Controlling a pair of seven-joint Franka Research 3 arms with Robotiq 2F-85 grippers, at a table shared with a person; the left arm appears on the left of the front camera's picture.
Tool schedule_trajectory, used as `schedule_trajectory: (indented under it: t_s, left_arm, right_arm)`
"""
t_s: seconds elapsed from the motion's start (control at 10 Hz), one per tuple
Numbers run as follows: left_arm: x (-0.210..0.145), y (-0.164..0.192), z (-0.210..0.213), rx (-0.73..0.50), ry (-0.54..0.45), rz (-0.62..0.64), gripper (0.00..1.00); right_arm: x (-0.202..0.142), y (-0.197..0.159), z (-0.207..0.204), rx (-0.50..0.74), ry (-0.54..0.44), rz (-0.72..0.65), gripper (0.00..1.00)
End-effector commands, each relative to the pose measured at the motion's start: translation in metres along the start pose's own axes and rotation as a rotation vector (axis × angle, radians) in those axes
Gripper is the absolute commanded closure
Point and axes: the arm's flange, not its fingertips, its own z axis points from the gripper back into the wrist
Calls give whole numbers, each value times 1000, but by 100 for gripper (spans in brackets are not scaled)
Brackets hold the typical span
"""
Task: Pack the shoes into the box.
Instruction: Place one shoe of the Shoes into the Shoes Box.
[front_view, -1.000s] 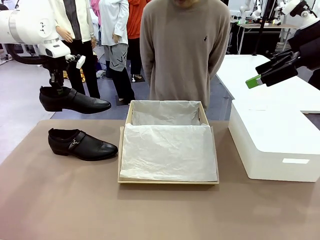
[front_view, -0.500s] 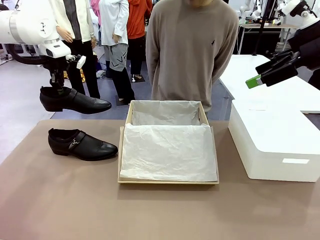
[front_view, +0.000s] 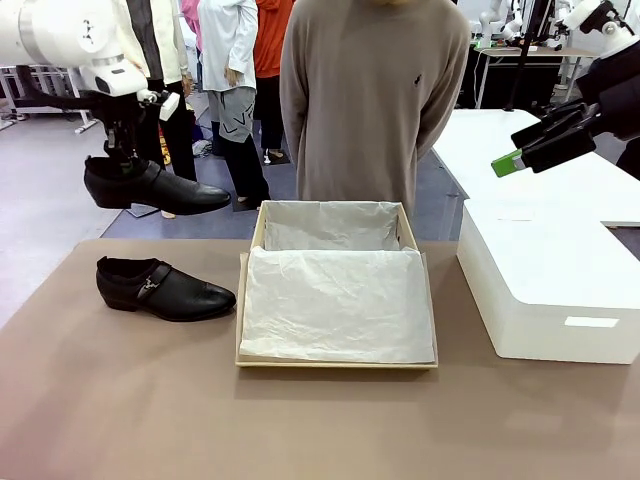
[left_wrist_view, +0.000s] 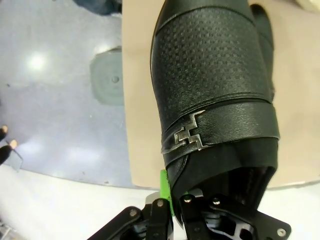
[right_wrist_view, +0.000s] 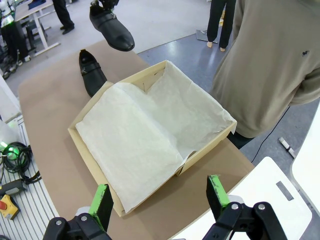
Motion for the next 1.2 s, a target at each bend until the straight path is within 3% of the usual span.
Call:
schedule_trajectory:
  t_s: [0.0,0.6,0.9,1.1]
  left_arm:
    - [17,-5,18,-27,-16,1,100]
    - [91,-19,38,-47,-13,-60,100]
    - [102,-19,38,-87,14,-25,100]
    - [100,-26,30,-64,-9,-70,100]
  right_arm:
    - [0,0,-1,12,-14,-1,0]
    - [0,0,-1,12,-14,-1,0]
    - [0,0,-1,12,-14,-1,0]
    - [0,0,-1,12,-14,-1,0]
